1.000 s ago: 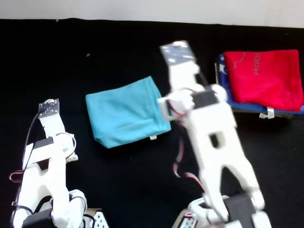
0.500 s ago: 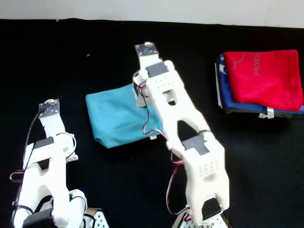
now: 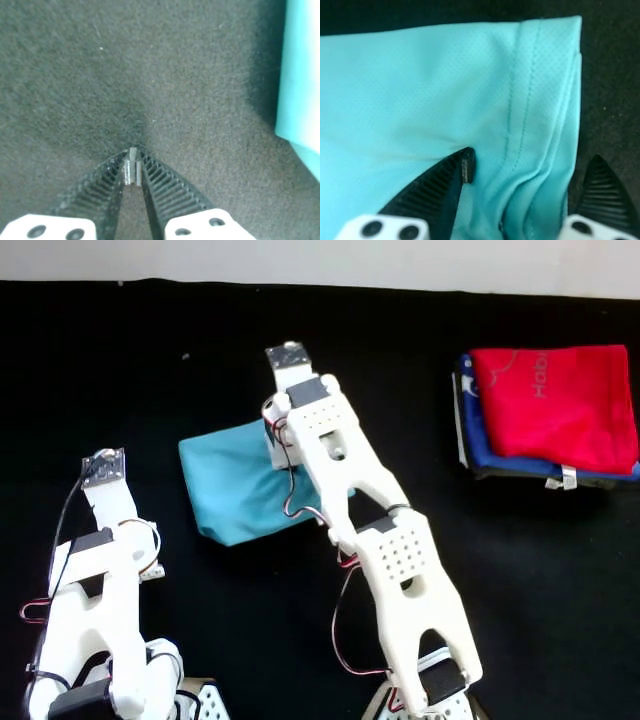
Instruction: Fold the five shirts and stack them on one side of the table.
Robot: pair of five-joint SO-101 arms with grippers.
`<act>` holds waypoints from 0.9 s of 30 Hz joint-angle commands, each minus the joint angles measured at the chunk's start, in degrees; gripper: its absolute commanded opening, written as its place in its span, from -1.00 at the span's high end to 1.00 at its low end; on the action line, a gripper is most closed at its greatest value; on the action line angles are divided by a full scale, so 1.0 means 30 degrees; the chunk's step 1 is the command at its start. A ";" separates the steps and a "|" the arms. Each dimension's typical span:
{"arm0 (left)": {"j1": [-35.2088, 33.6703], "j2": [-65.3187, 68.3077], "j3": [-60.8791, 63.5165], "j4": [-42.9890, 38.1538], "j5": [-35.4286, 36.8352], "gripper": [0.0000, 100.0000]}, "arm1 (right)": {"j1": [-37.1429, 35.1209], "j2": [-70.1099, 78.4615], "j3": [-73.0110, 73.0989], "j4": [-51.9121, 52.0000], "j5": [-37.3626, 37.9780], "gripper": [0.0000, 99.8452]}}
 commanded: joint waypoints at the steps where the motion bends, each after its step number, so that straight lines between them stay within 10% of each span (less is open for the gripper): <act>1: 0.0073 0.0044 0.0044 -0.0410 -0.0059 0.98 | 0.0337 0.0806 -0.0396 0.0601 -0.0029 0.60; 4: 0.0073 0.0044 0.0044 -0.0410 -0.0059 0.98 | 0.0689 0.0894 -0.0396 0.1245 -0.0029 1.00; 27: 0.0073 0.0044 0.0044 -0.0410 -0.0059 0.98 | 0.9802 -0.5553 -0.4996 0.6315 0.7766 0.99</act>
